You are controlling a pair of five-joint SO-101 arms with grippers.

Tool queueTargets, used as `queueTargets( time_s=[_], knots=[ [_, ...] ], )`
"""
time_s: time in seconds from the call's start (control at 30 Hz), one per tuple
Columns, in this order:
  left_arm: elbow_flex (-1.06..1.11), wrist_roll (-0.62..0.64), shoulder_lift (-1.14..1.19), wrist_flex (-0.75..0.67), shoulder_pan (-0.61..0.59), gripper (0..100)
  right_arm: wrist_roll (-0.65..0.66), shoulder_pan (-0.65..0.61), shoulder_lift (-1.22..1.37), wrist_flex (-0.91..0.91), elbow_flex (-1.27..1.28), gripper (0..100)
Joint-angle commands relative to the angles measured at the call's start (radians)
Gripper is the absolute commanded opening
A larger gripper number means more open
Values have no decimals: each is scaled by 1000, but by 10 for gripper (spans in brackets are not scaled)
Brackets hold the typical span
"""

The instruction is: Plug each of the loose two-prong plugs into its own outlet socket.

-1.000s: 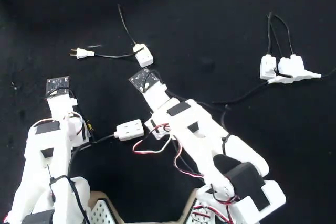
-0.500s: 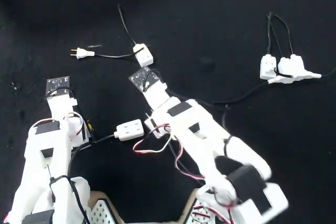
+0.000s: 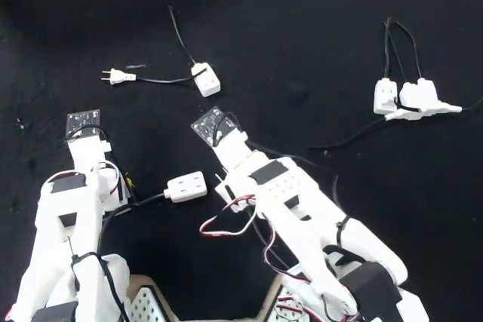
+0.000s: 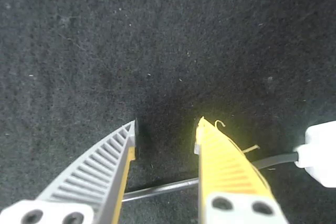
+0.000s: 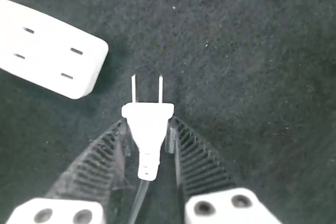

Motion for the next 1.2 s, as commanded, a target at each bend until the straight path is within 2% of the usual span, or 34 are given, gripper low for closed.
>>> queueTargets(
  time_s=[0.0,0.1,0.23,0.67,1.17],
  knots=[
    [-8,0,-26,-18,-7,191,8,21,-48,15,-2,53],
    [-8,0,-26,-18,-7,191,9,21,-47,18,7,117],
    [-8,0,-26,-18,-7,191,54,18,-47,8,25,94],
    [-8,0,-26,-18,-7,191,54,21,59,2,-38,96],
    [-8,0,-26,-18,-7,191,49,17,50,-31,-39,96]
  ],
)
